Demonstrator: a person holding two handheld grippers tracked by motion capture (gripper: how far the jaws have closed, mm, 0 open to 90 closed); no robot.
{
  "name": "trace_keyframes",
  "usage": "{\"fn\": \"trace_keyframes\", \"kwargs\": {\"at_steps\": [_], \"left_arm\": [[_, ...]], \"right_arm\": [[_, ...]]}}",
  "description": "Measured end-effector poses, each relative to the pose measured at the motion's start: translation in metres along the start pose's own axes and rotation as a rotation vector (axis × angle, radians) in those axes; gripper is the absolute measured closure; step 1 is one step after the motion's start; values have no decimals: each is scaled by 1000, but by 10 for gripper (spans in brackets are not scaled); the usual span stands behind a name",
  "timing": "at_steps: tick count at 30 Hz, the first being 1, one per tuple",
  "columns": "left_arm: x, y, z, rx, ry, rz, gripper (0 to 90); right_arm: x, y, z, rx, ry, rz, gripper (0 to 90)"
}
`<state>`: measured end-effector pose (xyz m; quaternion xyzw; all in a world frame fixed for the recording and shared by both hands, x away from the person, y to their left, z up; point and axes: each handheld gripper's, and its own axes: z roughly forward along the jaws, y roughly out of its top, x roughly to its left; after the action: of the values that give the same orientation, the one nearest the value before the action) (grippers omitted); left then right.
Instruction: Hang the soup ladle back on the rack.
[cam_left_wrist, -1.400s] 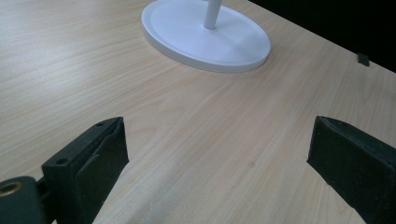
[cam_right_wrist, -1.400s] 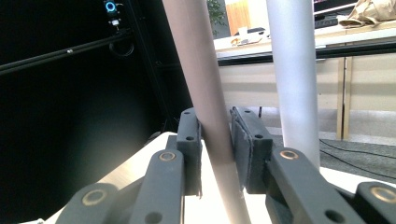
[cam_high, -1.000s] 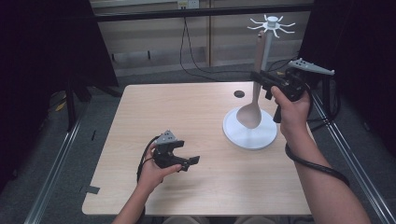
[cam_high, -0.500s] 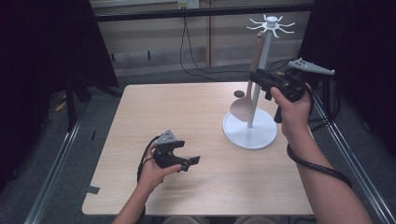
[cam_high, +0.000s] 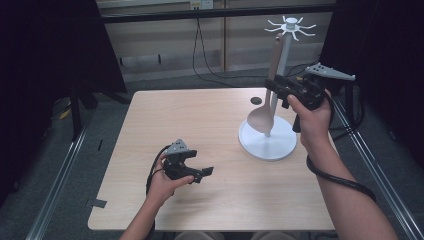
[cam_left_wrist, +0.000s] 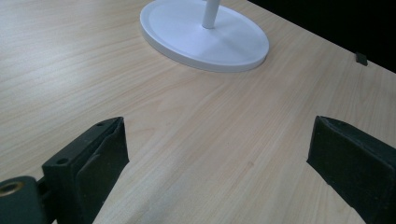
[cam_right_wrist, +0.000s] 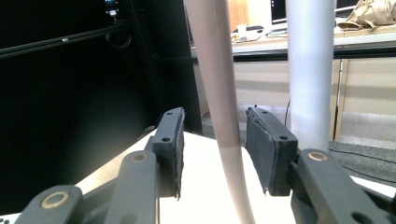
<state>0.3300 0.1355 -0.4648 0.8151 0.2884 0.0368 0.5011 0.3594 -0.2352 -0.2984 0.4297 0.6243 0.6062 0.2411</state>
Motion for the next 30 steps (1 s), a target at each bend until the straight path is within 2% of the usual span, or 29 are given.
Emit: {"fn": "trace_keyframes", "kwargs": {"at_steps": [5, 13, 19, 24, 30], "left_arm": [[-1, 0, 0, 4, -1, 3, 48], [-1, 0, 0, 6, -1, 4, 48], [-2, 0, 0, 0, 3, -2, 48], [-1, 0, -1, 5, 4, 2, 48], [-1, 0, -2, 2, 3, 3, 48]], "right_arm": [[-1, -2, -3, -3, -5, 3, 532], [0, -7, -6, 15, -6, 5, 411], [3, -10, -9, 45, -13, -28, 314], [5, -14, -9, 93, -17, -49, 224], [9, -22, -11, 133, -20, -87, 169]]}}
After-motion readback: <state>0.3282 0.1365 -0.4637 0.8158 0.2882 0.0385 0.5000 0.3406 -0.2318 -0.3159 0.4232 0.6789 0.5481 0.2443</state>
